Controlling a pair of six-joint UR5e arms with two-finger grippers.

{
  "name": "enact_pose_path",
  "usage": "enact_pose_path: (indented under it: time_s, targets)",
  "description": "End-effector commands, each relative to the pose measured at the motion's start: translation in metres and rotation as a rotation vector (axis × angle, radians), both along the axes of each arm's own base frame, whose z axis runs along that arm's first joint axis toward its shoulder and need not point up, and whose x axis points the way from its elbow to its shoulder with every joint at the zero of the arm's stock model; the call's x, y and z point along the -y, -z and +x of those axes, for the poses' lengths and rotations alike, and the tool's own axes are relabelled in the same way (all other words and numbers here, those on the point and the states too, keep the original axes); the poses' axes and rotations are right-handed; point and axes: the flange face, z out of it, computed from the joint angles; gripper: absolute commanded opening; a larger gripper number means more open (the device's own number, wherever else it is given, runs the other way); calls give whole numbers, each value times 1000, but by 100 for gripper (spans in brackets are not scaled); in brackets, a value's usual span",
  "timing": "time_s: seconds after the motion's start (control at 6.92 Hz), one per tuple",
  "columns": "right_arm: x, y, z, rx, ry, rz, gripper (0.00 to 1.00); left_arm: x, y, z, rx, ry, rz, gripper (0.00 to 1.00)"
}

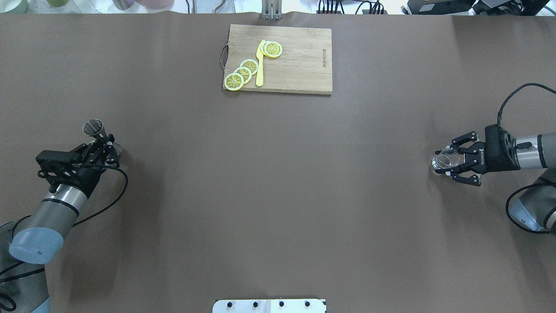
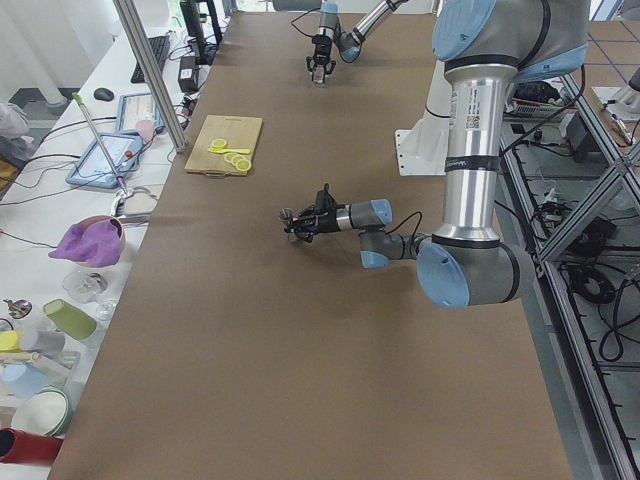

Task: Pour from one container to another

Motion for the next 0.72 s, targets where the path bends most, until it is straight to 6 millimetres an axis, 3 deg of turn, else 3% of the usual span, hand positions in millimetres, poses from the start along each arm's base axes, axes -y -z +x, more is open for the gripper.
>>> enact_pose_path:
  time_s: [0.0, 0.14, 0.29, 0.58]
  targets:
    - [-1, -1, 0, 0, 1, 0, 0, 1, -13, 3, -4, 4, 2, 0]
    - [-1, -1, 0, 0, 3, -1, 0, 1, -14, 3, -11, 4, 7, 0]
    - [-1, -1, 0, 0, 3, -1, 7, 1, -14, 2, -8, 4, 8, 0]
    - [-1, 0, -1, 1, 4, 0, 40, 1, -8, 2, -14, 3, 15, 0]
